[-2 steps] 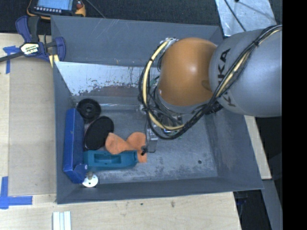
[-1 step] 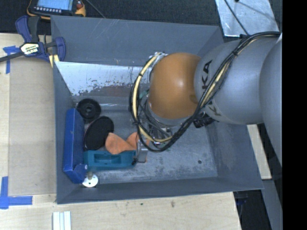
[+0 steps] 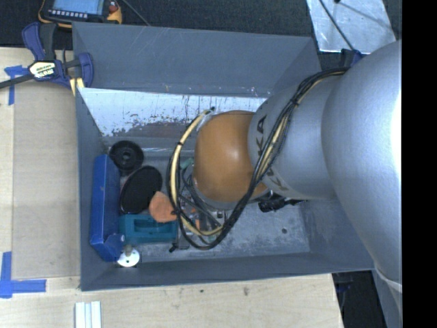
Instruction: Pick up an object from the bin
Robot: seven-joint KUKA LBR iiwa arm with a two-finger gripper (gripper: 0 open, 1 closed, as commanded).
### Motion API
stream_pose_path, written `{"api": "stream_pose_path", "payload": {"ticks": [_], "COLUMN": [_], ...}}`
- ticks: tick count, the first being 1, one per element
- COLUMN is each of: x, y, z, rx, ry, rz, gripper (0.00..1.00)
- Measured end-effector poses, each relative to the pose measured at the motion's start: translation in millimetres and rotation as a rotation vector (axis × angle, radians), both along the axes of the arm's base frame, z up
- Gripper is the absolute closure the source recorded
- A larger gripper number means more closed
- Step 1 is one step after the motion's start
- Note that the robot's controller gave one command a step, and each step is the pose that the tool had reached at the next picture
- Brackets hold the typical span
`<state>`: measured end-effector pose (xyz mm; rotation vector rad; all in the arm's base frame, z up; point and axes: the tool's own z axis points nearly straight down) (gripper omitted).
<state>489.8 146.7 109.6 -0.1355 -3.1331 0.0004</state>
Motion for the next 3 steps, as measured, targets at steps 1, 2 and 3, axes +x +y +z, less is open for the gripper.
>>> {"api": "stream_pose_path", "payload": {"ticks": [1, 2, 3], "x": [0.0, 11.7, 9.8], "y": [0, -1, -2], "z": [0, -13, 13], "rx": [0.0, 0.001, -0.003], "ry": [0.0, 0.005, 0.008], "rz": [0.0, 0.086, 0.13], "gripper": [1.0, 1.0, 1.0]}}
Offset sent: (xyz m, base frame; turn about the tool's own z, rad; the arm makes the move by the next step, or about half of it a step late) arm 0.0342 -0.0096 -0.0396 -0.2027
